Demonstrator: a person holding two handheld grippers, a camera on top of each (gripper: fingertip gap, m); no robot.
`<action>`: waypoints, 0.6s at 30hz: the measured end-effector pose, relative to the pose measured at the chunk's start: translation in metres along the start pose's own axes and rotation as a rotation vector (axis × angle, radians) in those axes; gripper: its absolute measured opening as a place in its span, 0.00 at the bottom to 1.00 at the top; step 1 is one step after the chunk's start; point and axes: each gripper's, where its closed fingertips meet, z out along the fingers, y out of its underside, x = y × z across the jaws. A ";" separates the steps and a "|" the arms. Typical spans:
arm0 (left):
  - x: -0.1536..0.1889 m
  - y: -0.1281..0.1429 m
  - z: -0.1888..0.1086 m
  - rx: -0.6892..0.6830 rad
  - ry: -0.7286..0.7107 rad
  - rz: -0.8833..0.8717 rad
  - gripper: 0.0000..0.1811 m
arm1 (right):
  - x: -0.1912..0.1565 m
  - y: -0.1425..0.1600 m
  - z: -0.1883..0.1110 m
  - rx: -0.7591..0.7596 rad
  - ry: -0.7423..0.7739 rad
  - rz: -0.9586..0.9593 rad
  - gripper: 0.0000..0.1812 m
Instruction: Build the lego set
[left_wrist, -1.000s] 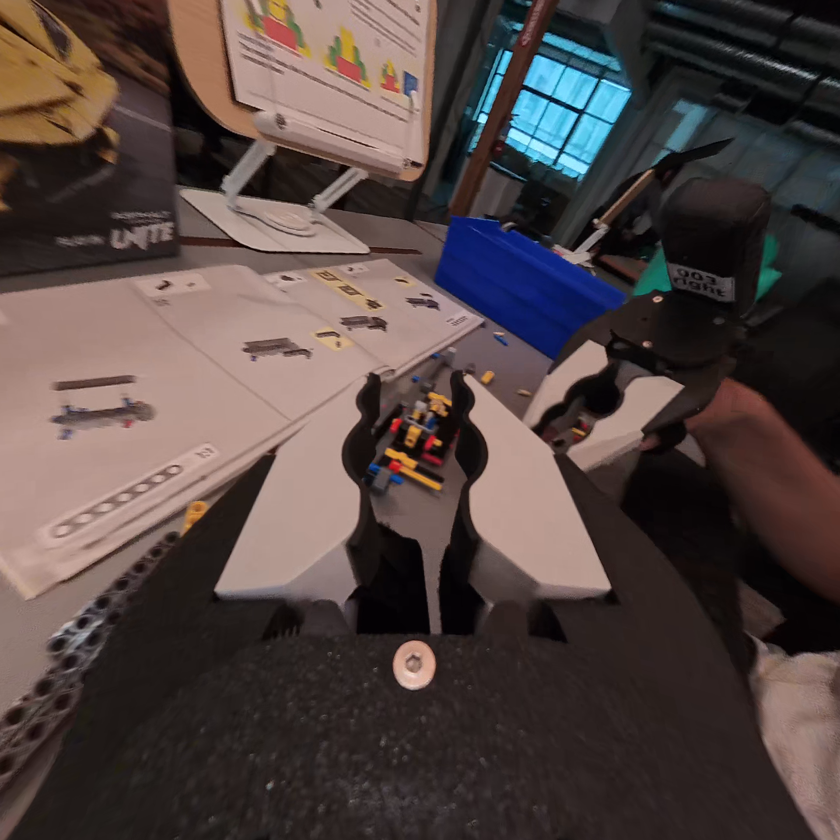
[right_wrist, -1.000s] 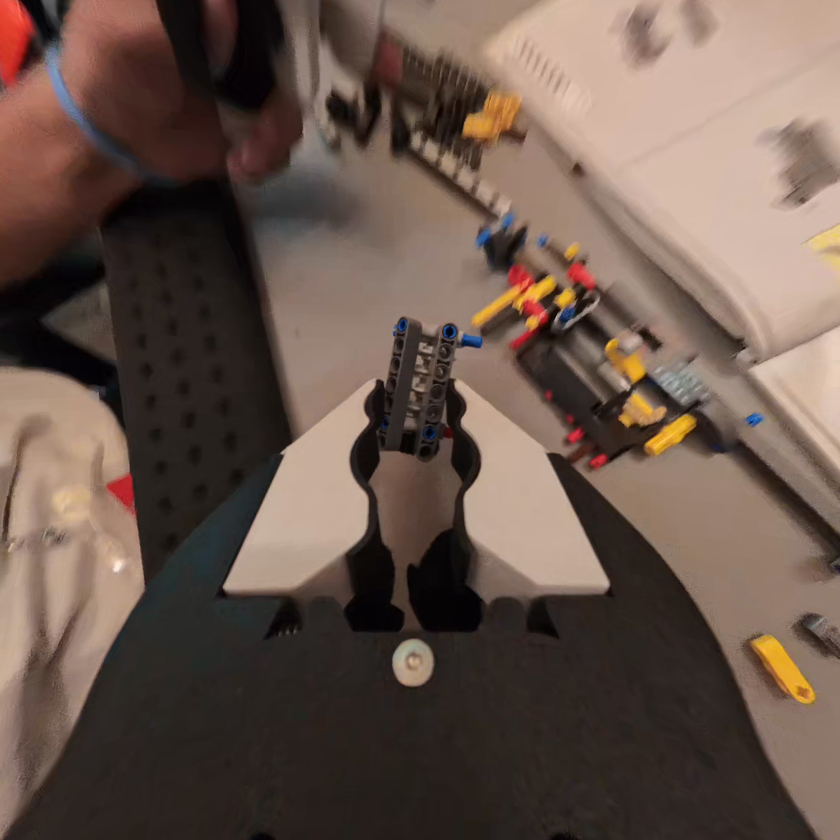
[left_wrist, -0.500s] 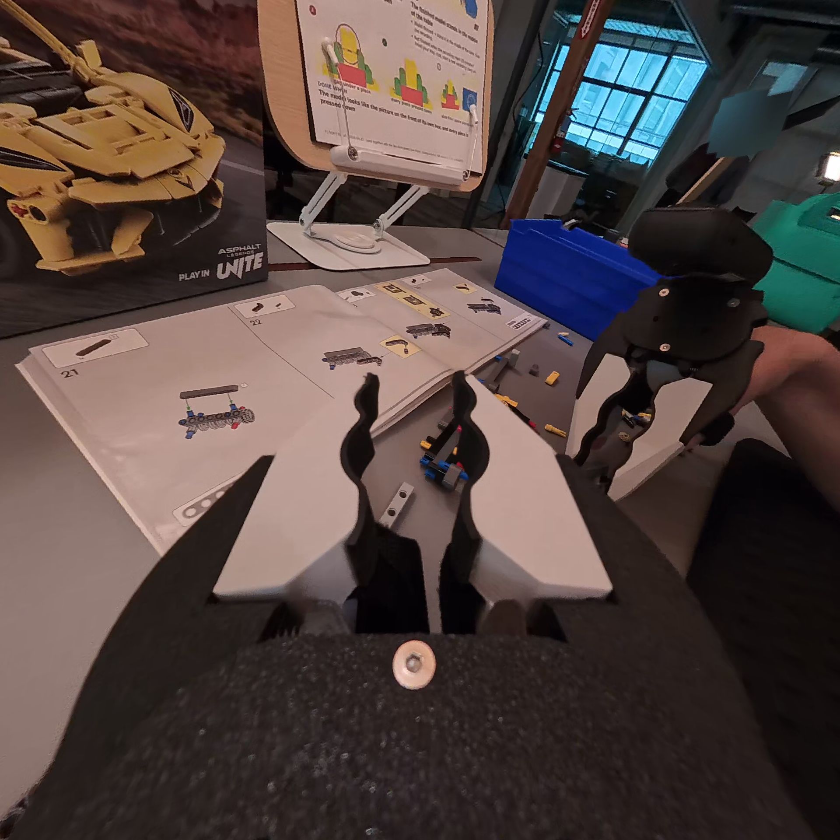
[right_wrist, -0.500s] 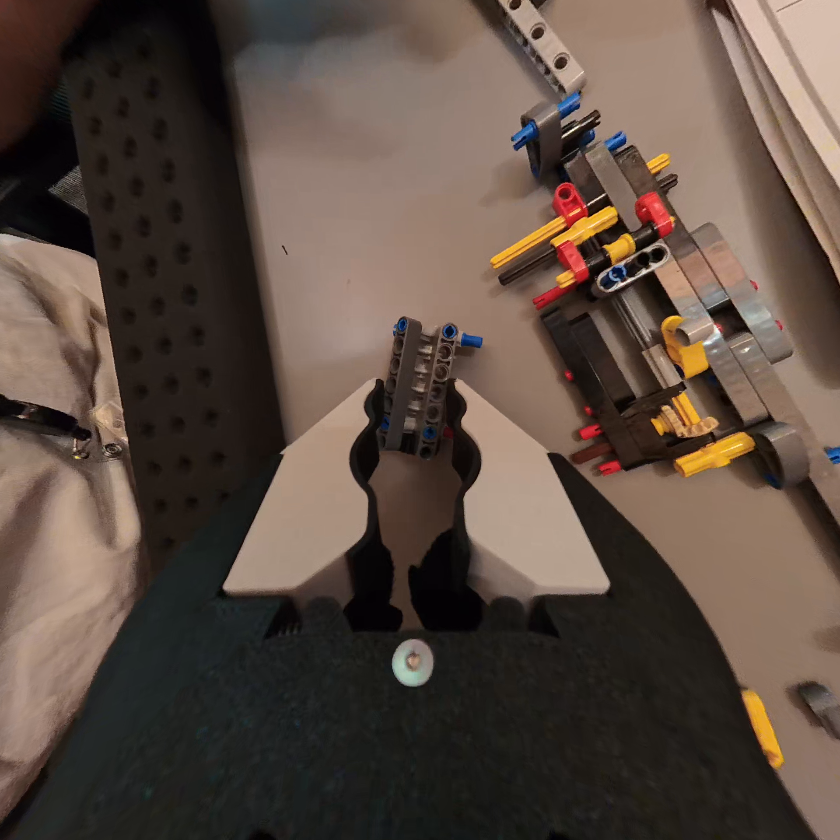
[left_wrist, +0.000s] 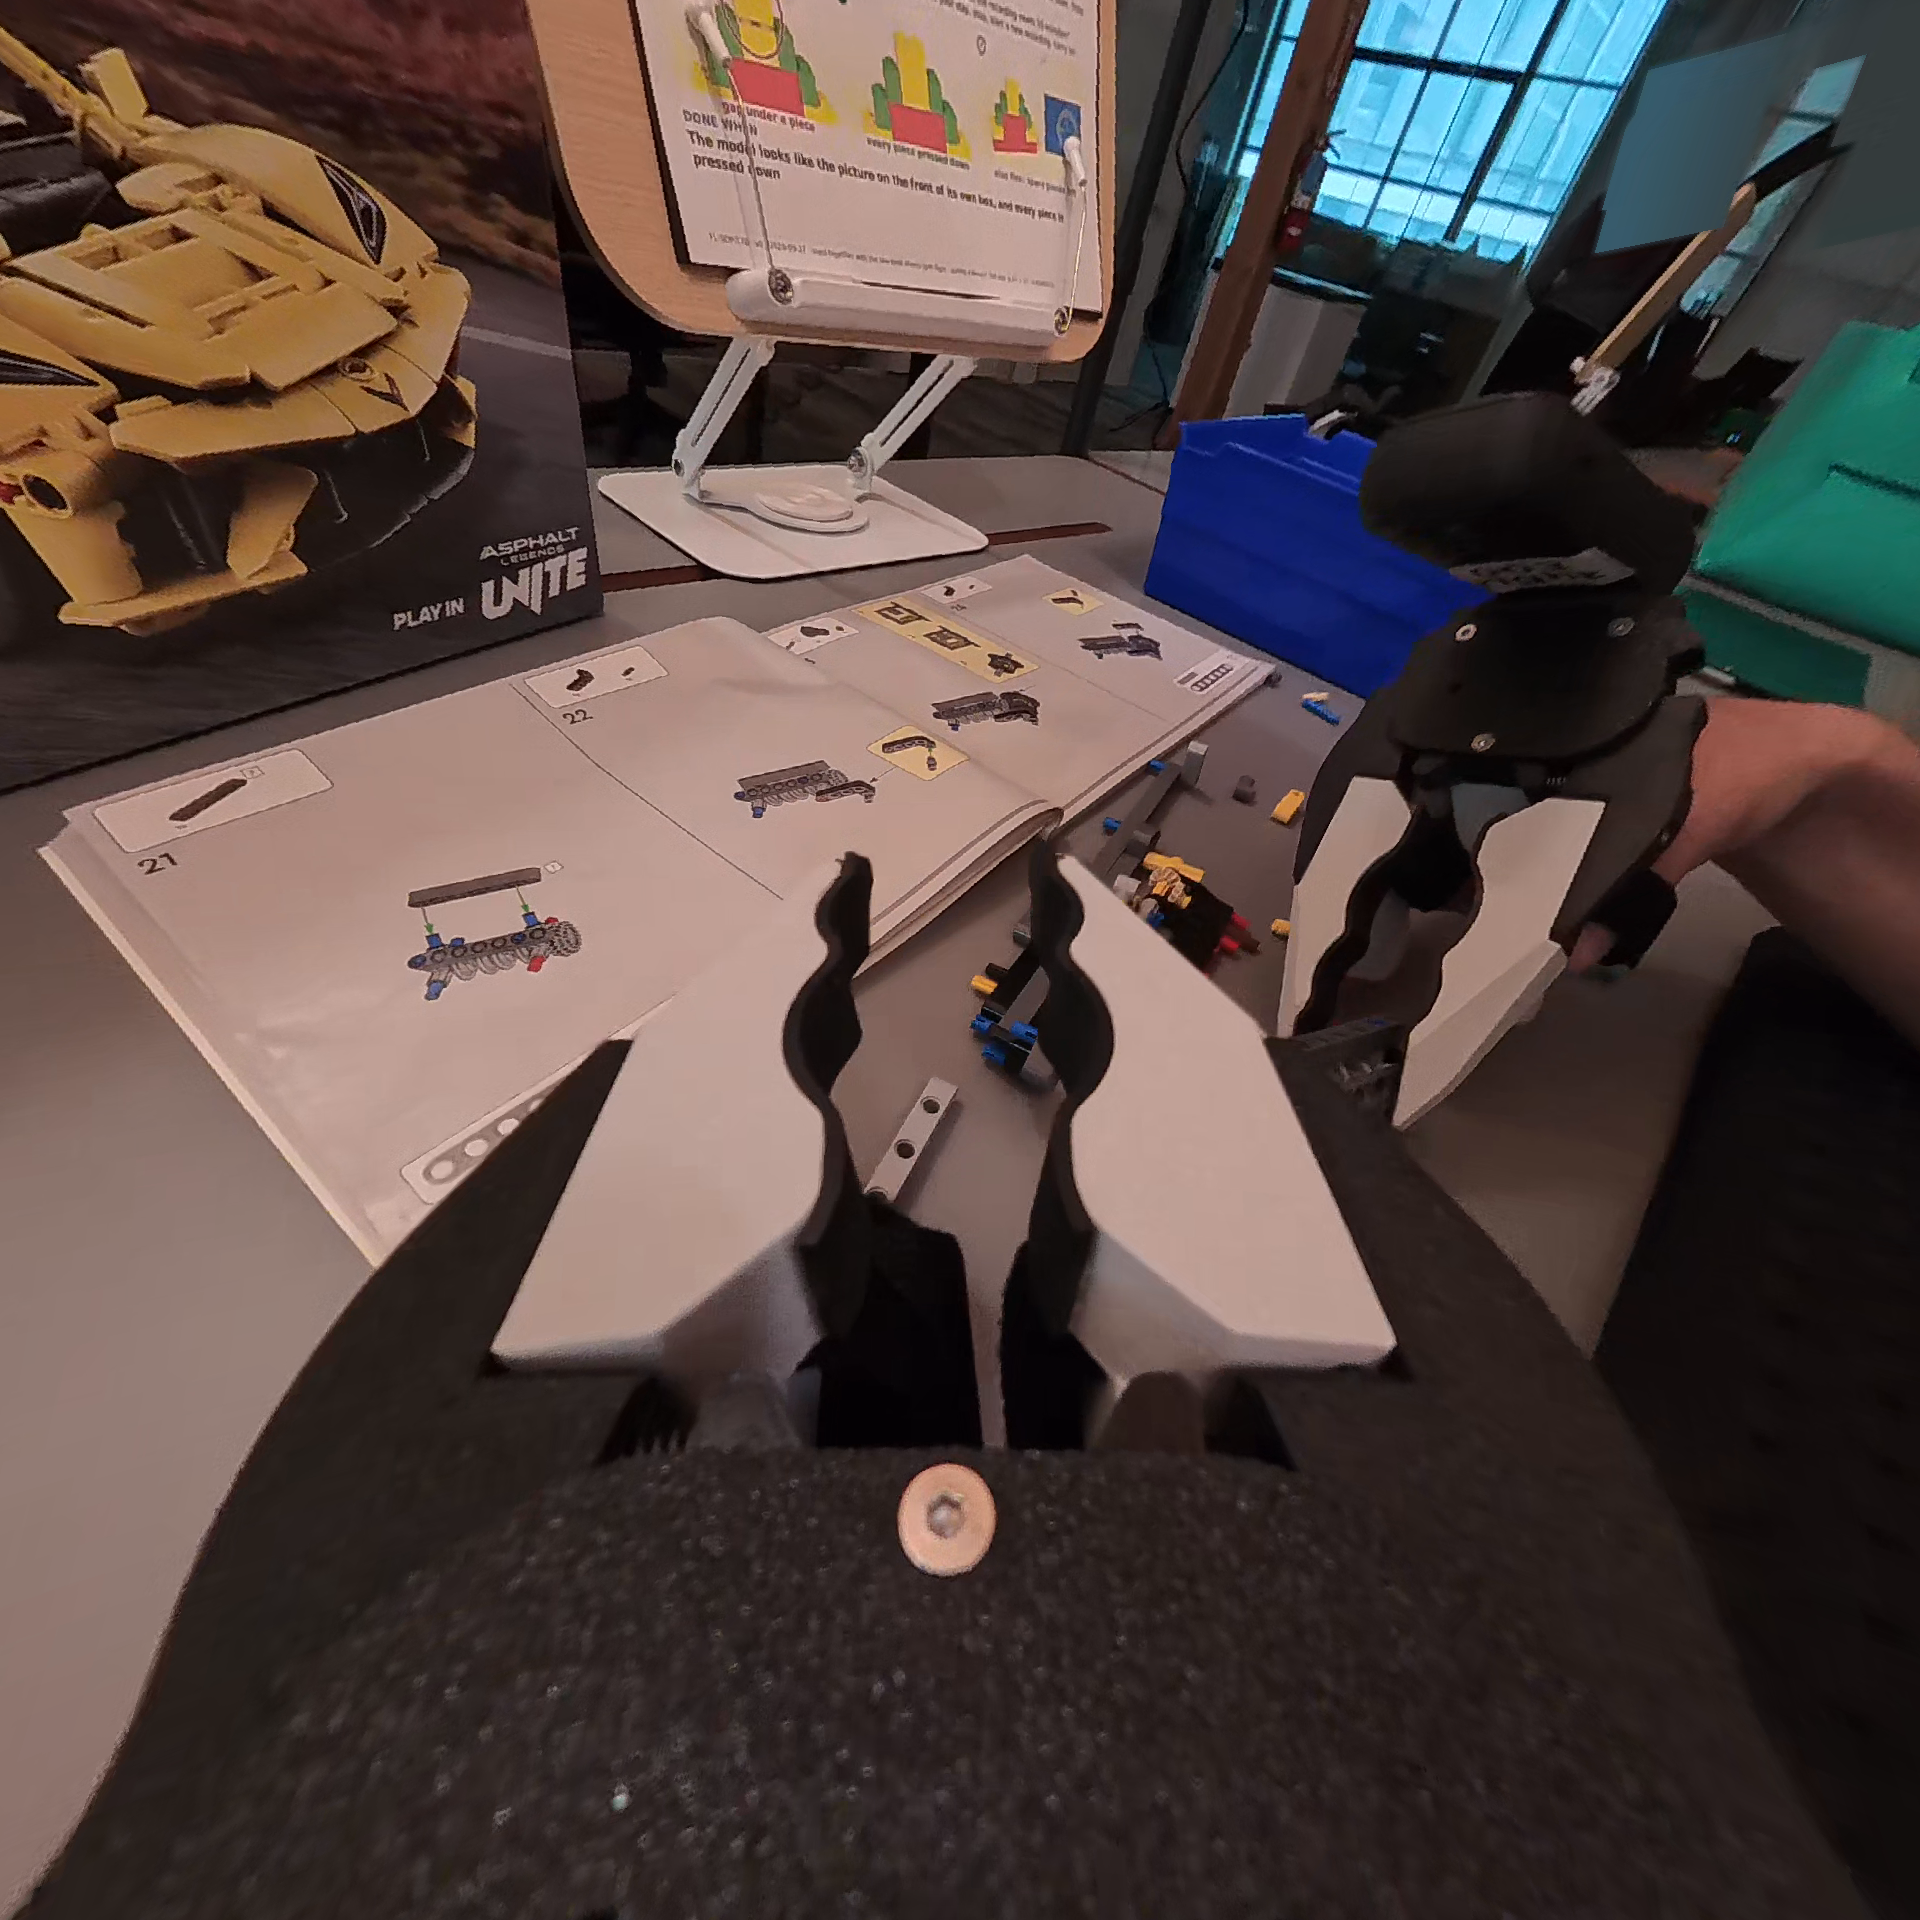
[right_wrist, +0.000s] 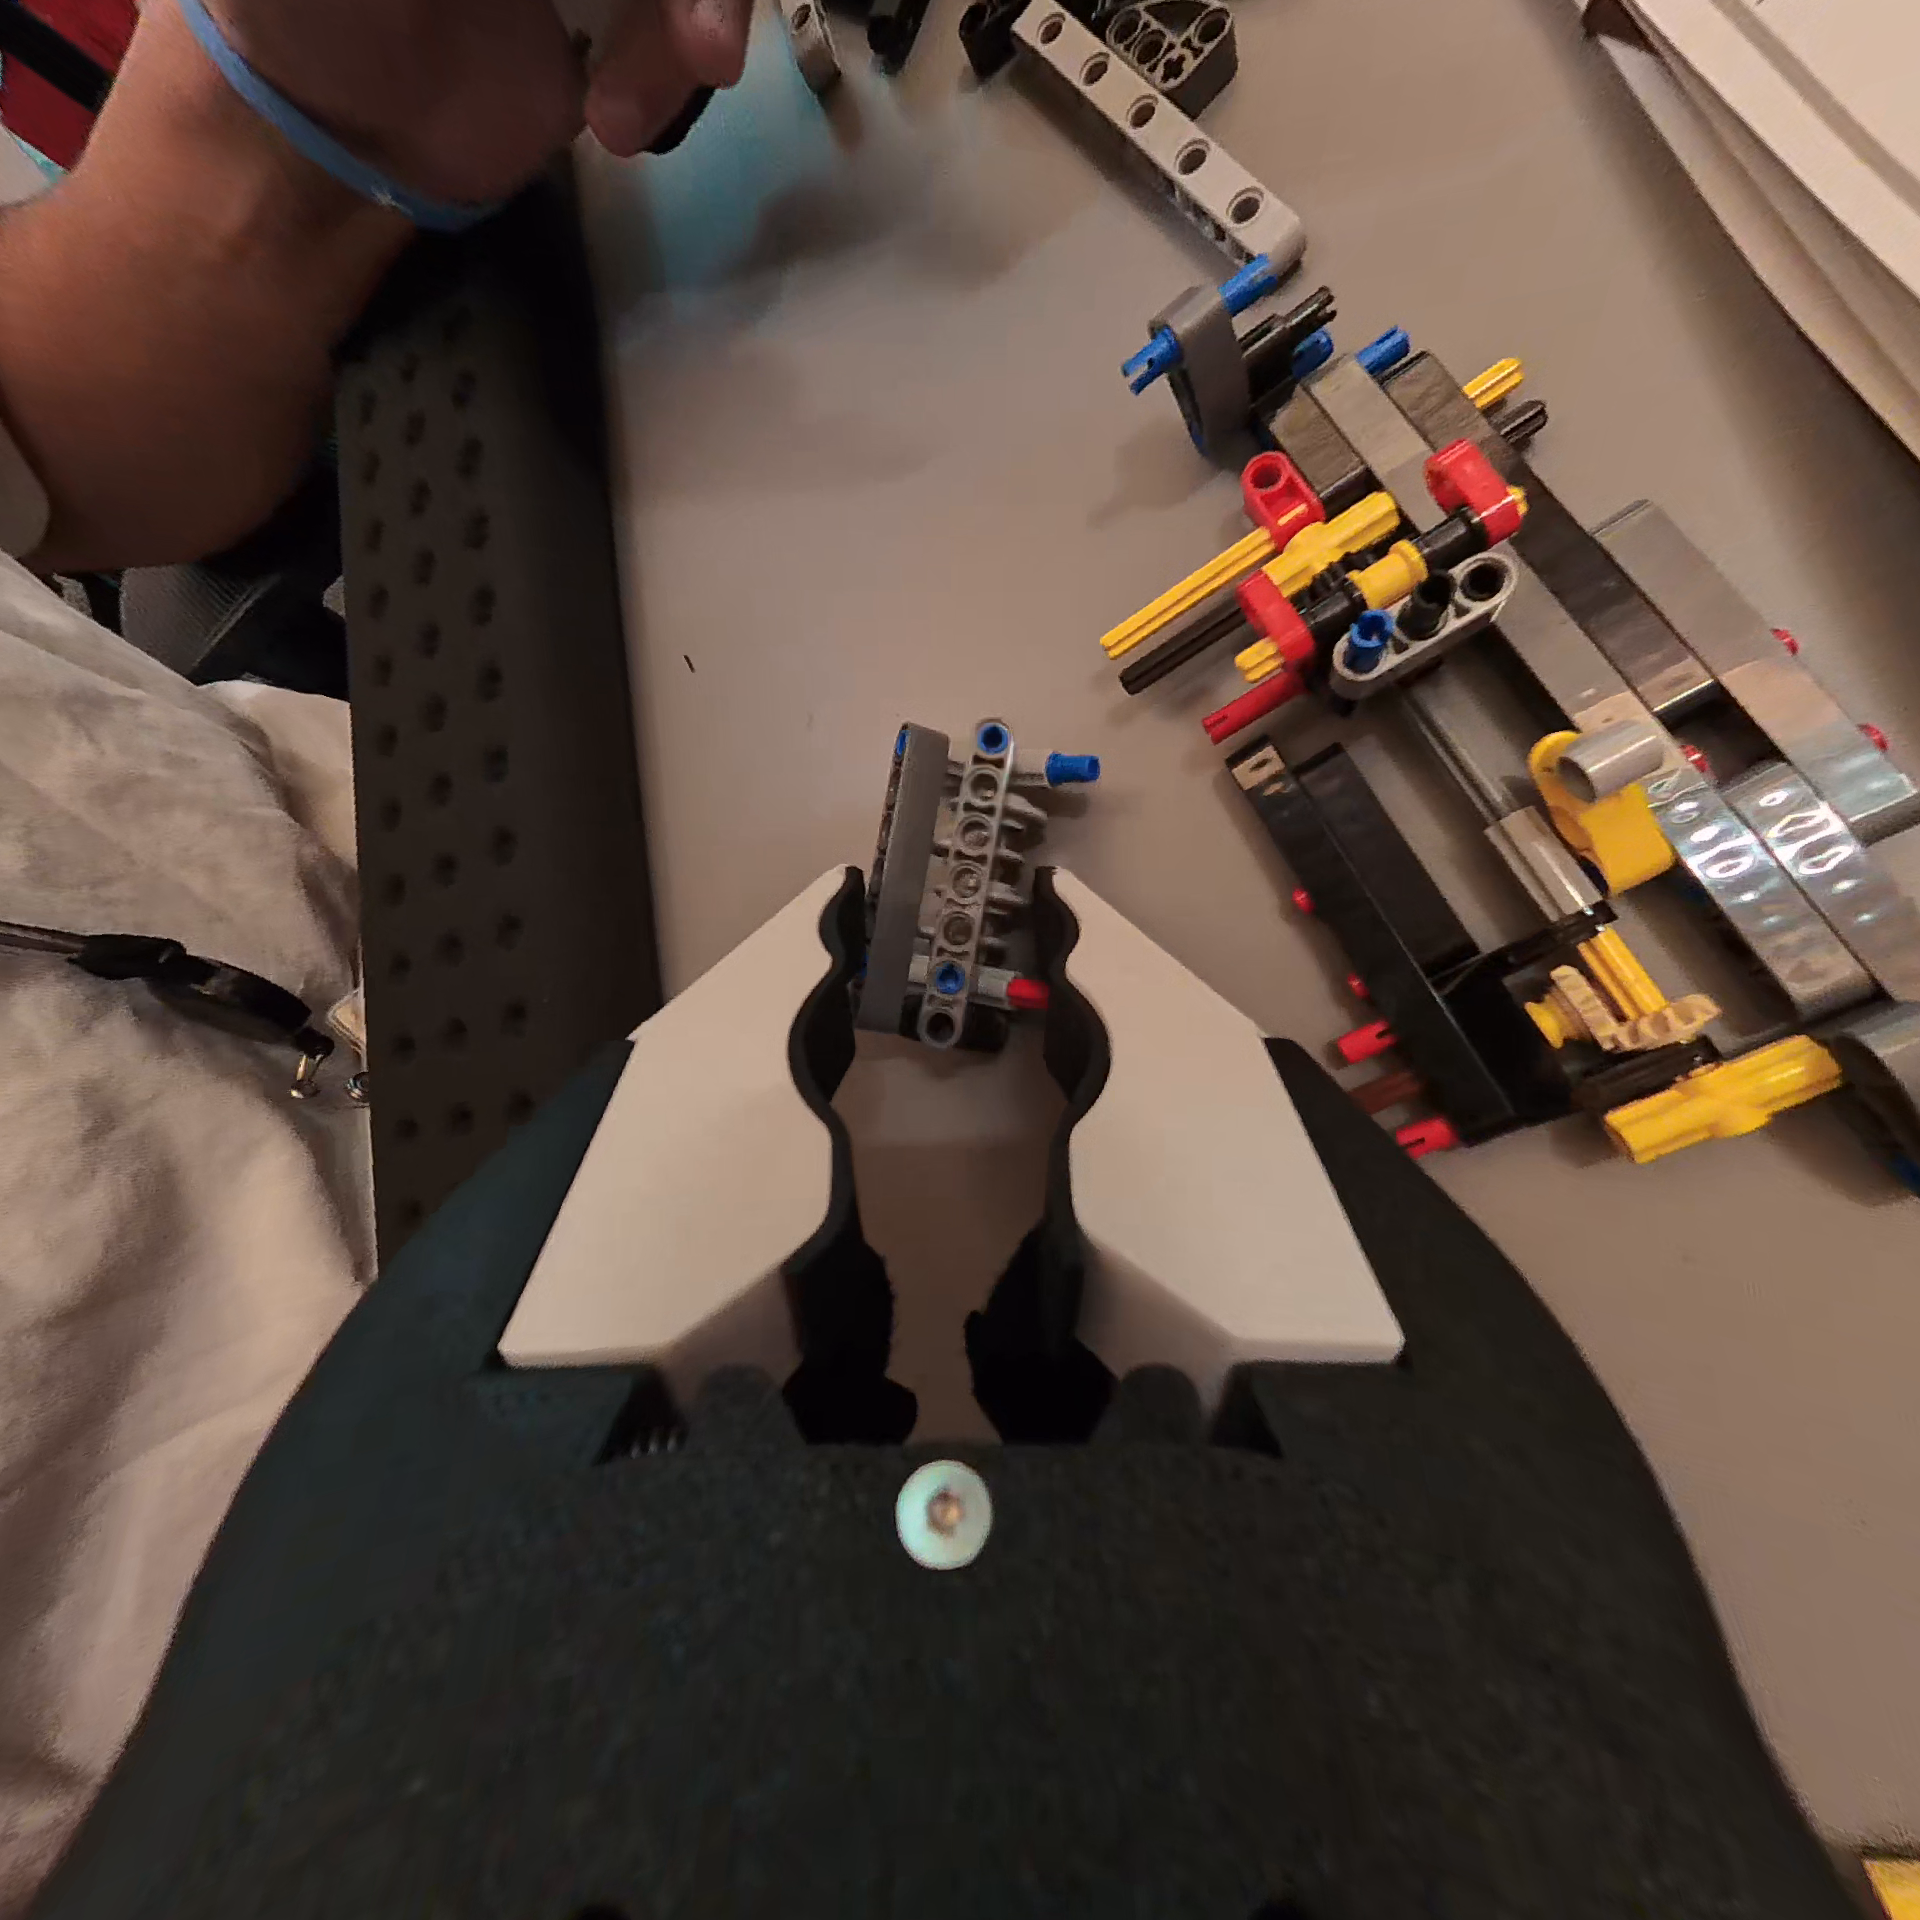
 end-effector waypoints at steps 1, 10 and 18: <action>0.001 0.001 0.001 -0.007 -0.006 0.022 0.16 | 0.000 0.000 0.001 0.002 0.001 -0.003 0.18; 0.001 0.001 0.003 0.006 -0.070 0.163 0.17 | -0.004 -0.007 0.002 0.055 -0.024 -0.019 0.21; 0.000 -0.004 0.006 0.060 -0.096 0.238 0.28 | 0.016 -0.030 -0.024 0.250 0.048 -0.013 0.21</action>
